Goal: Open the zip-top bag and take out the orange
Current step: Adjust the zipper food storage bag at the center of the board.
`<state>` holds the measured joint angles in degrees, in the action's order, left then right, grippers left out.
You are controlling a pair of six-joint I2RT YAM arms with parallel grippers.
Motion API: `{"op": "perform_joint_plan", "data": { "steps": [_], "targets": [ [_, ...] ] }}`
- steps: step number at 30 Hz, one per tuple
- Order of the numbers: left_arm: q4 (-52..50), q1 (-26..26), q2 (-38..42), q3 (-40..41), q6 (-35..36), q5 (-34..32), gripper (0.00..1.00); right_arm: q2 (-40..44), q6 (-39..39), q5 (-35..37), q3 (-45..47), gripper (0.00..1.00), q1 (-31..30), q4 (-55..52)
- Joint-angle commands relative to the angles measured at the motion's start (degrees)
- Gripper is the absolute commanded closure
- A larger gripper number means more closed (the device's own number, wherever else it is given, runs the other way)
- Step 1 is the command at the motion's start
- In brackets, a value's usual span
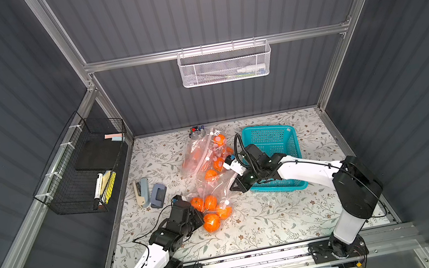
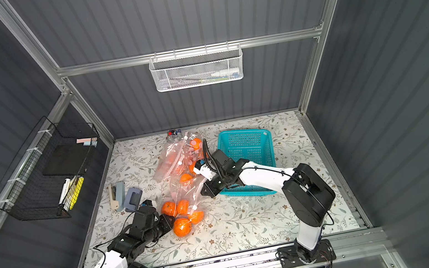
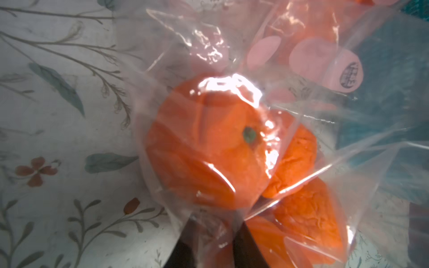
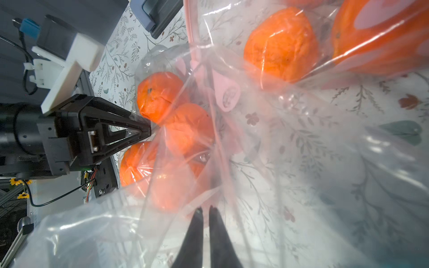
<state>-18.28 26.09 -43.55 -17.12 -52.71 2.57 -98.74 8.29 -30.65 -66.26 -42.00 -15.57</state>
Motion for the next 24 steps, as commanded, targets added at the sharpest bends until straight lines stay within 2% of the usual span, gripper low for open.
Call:
{"op": "perform_joint_plan", "data": {
  "steps": [1,2,6,13,20,24],
  "targets": [
    [-0.2,-0.1,-0.8,-1.1,2.3,1.5,0.95,-0.2,-1.2,-0.6,0.8,0.88,0.1,0.6],
    [-2.4,-0.1,-1.0,-3.0,3.7,0.2,1.00,-0.1,-1.4,-0.8,0.9,0.88,0.1,0.6],
    [-8.3,-0.1,-2.1,-11.5,8.9,-1.5,1.00,-0.6,-1.9,-2.6,2.1,0.89,0.0,3.1],
    [-23.4,-0.1,-11.1,-32.6,21.6,-0.8,1.00,-3.7,-2.1,-0.5,2.1,0.91,-0.3,3.9],
    [-30.2,-0.1,-13.3,-39.9,27.7,1.0,1.00,-5.8,-6.6,5.0,1.8,0.92,-1.3,0.3],
    [-31.8,-0.1,-13.4,-42.1,30.1,0.7,1.00,-6.4,-9.1,11.9,0.3,0.92,-1.5,-5.3]
  ]
}}
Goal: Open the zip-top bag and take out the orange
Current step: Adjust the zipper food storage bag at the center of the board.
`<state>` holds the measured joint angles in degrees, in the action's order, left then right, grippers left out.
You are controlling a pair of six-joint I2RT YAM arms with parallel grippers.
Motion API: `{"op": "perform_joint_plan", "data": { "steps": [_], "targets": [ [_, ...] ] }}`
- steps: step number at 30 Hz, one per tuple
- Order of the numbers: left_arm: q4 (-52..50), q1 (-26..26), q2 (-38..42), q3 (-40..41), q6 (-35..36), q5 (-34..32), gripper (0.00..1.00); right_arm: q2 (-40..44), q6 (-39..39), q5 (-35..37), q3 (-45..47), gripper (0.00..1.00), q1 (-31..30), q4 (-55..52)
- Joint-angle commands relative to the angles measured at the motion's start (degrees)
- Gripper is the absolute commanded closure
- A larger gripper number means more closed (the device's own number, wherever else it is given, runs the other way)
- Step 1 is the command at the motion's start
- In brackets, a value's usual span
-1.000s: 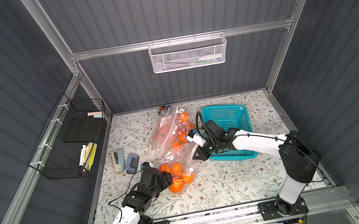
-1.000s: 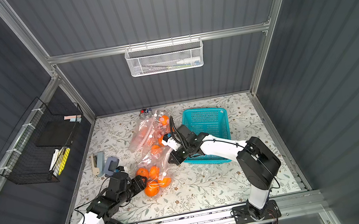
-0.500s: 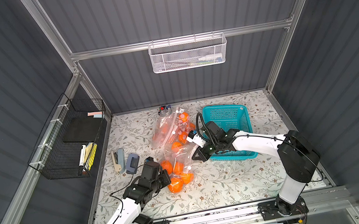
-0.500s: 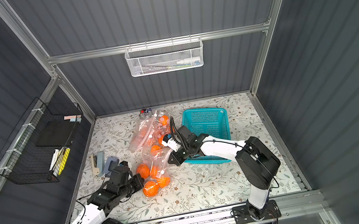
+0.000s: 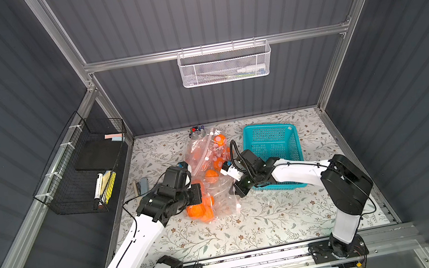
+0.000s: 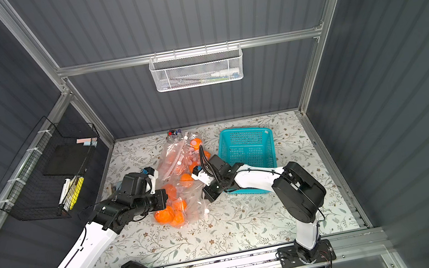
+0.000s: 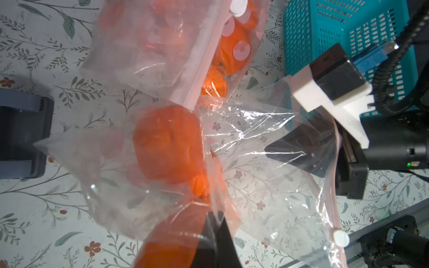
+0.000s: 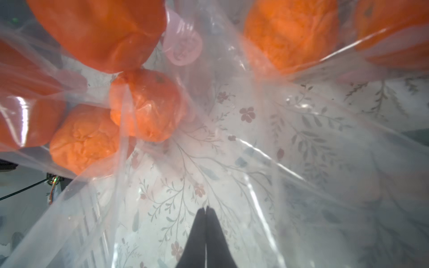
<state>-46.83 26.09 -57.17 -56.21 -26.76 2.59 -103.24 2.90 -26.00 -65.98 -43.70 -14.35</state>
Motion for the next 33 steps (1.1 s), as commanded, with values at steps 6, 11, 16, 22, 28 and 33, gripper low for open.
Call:
{"op": "perform_joint_plan", "data": {
  "steps": [6,11,16,22,28,33],
  "targets": [
    [-1.4,-0.1,-0.2,-1.8,5.4,3.0,1.00,0.2,-7.3,16.8,0.1,0.92,0.3,-12.9],
    [2.9,-0.1,-0.6,1.1,6.1,4.9,1.00,3.0,-7.2,24.5,2.7,0.91,0.6,-15.3],
    [5.2,-0.1,-1.1,3.1,7.0,6.1,1.00,6.1,-7.6,19.3,3.3,0.88,0.0,-15.1],
    [3.5,-0.1,-1.2,3.8,8.8,0.0,1.00,8.8,-3.3,3.4,6.7,0.81,-1.9,-4.0],
    [4.1,-0.1,-0.4,3.6,10.6,-0.3,1.00,6.2,0.2,3.5,7.7,0.72,-4.1,1.3],
    [4.1,-0.1,0.1,3.4,11.3,-1.5,1.00,1.2,0.2,6.5,8.0,0.76,-5.6,1.4]
  ]
}}
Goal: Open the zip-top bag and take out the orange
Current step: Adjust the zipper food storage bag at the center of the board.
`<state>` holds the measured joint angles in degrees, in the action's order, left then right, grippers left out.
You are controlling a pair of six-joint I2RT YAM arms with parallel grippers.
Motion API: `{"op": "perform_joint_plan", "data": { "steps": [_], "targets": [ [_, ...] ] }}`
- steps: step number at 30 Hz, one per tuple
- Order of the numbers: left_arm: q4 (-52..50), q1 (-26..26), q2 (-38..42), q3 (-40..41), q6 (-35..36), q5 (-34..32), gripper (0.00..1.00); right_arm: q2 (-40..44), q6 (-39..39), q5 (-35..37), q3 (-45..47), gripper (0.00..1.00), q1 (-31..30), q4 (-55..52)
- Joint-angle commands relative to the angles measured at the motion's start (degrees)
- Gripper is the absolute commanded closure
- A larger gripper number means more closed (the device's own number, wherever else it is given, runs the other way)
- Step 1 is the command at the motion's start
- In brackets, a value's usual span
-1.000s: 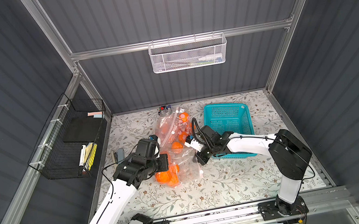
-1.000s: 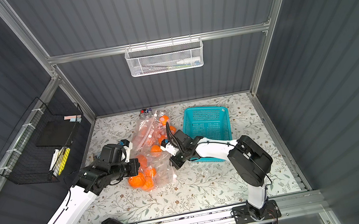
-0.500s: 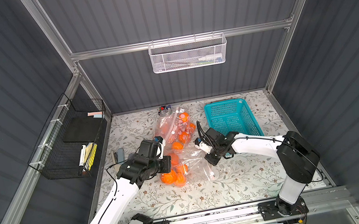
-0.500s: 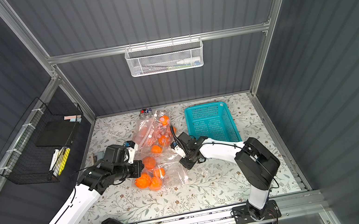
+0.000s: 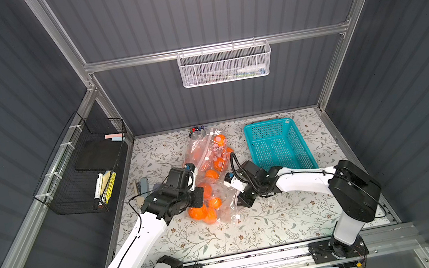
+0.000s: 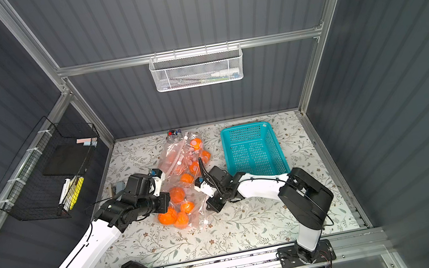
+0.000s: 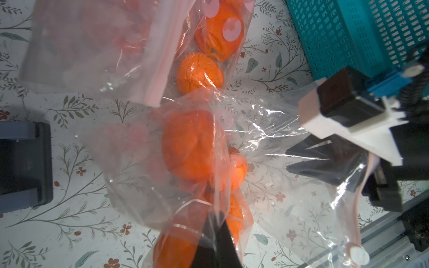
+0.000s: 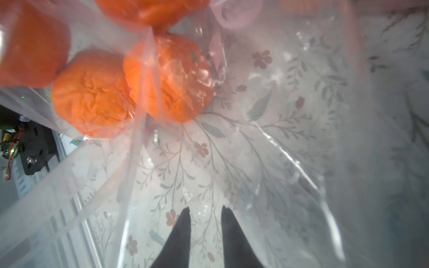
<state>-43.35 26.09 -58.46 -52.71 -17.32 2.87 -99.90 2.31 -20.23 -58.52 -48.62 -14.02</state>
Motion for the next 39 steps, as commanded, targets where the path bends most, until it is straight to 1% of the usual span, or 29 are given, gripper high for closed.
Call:
{"op": "perform_joint_plan", "data": {
  "steps": [1,3,7,10,12,14,15,17,18,19,21,22,24,26,27,28,29,31,34,38,39],
  "targets": [
    [0.6,-0.1,1.7,-0.3,2.1,-2.5,1.00,-2.5,1.1,0.8,1.6,0.78,-0.7,2.8],
    [0.5,-0.1,2.0,-0.9,2.9,-3.1,1.00,-3.0,1.9,1.2,4.1,0.81,-0.7,6.3],
    [-0.2,-0.1,2.1,-4.2,7.6,0.2,1.00,-3.5,1.0,0.4,8.2,0.83,-0.6,12.6],
    [-0.8,-0.1,2.4,-6.6,10.6,4.1,1.00,-3.8,0.0,4.4,10.2,0.83,-0.6,15.5],
    [-1.0,-0.1,3.3,-7.9,11.2,5.4,1.00,-2.9,-0.9,5.3,13.2,0.84,-0.6,20.3],
    [-0.3,-0.1,4.8,-10.0,11.7,8.8,1.00,-1.1,-1.1,5.7,15.9,0.84,-0.5,24.4],
    [1.0,-0.1,6.2,-10.5,12.1,11.4,1.00,-0.2,-1.3,5.7,17.7,0.84,-0.5,27.6],
    [4.3,-0.1,8.7,-10.1,13.0,17.3,1.00,0.6,-1.7,5.2,20.9,0.81,-0.5,33.1],
    [6.4,-0.1,9.7,-9.4,13.5,21.8,1.00,0.5,-1.7,5.0,21.5,0.79,-0.5,34.3],
    [7.6,-0.1,10.6,-9.1,14.1,24.6,1.00,0.6,-1.8,5.0,21.4,0.78,-0.5,34.1],
    [7.7,-0.1,11.3,-9.3,17.5,26.1,1.00,0.4,-1.7,5.5,21.4,0.74,-0.5,34.3],
    [8.4,-0.1,11.5,-9.4,17.5,26.1,1.00,0.4,-1.7,5.9,21.6,0.71,-0.5,34.5],
    [7.5,-0.1,11.2,-8.9,17.2,24.5,1.00,0.5,-1.6,6.2,21.8,0.69,-0.4,34.8],
    [5.6,-0.1,9.8,-8.6,16.3,19.7,1.00,0.6,-1.6,6.4,21.9,0.66,-0.4,34.3],
    [4.6,-0.1,8.7,-8.4,15.9,15.1,1.00,0.7,-1.6,6.6,21.9,0.65,-0.4,34.1],
    [3.5,-0.1,7.5,-8.2,15.2,11.4,0.96,0.7,-1.6,6.9,21.9,0.63,-0.4,34.0],
    [2.7,-0.1,6.1,-8.0,14.4,8.0,0.95,0.8,-1.4,7.2,22.0,0.62,-0.4,33.7],
    [0.3,-0.1,2.7,-7.4,12.2,0.6,0.95,0.9,-1.4,7.2,22.0,0.61,-0.4,33.7],
    [-1.9,-0.1,-2.4,-6.3,9.8,-4.4,0.95,0.8,-1.4,6.9,21.9,0.59,-0.4,33.7],
    [-3.2,-0.1,-7.6,-4.5,7.3,-10.0,1.00,1.5,-1.8,4.9,22.4,0.57,-0.4,34.5],
    [-3.3,-0.1,-8.4,-3.8,6.5,-11.7,1.00,2.0,-1.8,4.6,22.8,0.56,-0.4,34.9]
  ]
}}
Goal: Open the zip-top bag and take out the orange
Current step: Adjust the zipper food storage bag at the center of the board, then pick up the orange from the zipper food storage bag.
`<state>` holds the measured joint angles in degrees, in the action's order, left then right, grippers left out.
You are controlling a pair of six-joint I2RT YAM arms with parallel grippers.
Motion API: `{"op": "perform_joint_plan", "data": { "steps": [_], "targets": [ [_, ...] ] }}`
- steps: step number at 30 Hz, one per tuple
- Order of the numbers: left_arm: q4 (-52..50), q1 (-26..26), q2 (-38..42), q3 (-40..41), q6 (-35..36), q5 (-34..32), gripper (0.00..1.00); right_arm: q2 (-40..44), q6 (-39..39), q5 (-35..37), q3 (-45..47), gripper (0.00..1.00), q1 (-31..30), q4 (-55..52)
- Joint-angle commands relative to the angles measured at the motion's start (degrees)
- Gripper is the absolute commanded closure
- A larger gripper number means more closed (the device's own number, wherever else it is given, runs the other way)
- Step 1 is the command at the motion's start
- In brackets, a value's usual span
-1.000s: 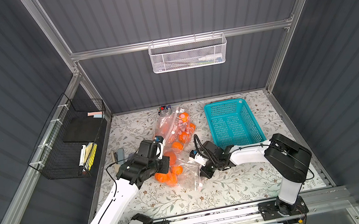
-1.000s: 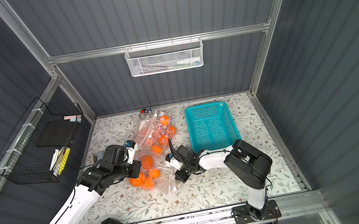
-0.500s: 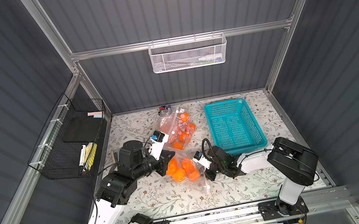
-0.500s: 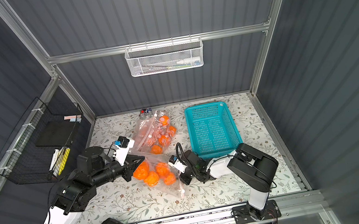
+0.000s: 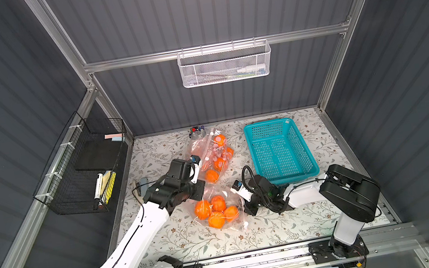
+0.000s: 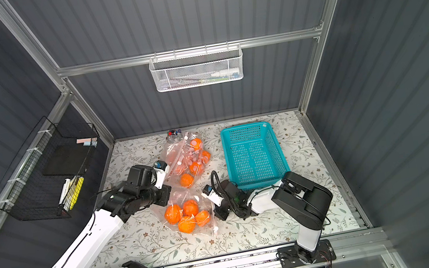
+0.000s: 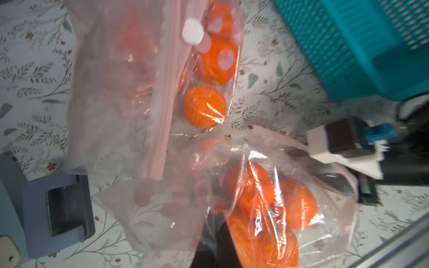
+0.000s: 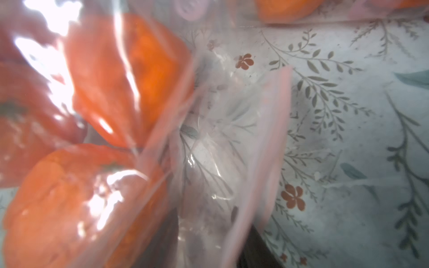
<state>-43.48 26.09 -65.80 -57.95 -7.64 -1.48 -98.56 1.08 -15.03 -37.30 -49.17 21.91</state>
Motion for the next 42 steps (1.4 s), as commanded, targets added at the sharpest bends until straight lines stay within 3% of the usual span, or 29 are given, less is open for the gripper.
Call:
{"op": "perform_joint_plan", "data": {
  "steps": [1,13,21,28,30,42],
  "targets": [
    [-2.8,-0.1,-1.6,2.1,-3.9,-8.4,1.00,1.2,-0.5,-1.1,2.1,0.54,0.1,-0.2],
    [5.0,-0.1,-6.6,10.2,-13.2,-4.5,1.00,8.8,-4.5,-11.6,6.1,0.32,-0.2,2.3],
    [5.7,-1.2,-7.2,9.8,-16.1,-7.6,1.00,9.7,-8.2,-16.9,6.6,0.30,-2.2,2.3],
    [9.5,-1.7,-6.0,11.1,-19.1,-6.7,1.00,9.3,-11.6,-17.2,6.1,0.27,-5.0,1.6],
    [10.3,-1.7,-5.7,12.2,-19.6,-6.0,1.00,9.3,-13.0,-15.3,6.3,0.14,-6.8,1.9],
    [13.0,-1.7,-3.8,17.0,-21.2,-4.1,1.00,-1.2,-11.0,-11.6,0.4,0.17,-11.1,6.4]
  ]
}}
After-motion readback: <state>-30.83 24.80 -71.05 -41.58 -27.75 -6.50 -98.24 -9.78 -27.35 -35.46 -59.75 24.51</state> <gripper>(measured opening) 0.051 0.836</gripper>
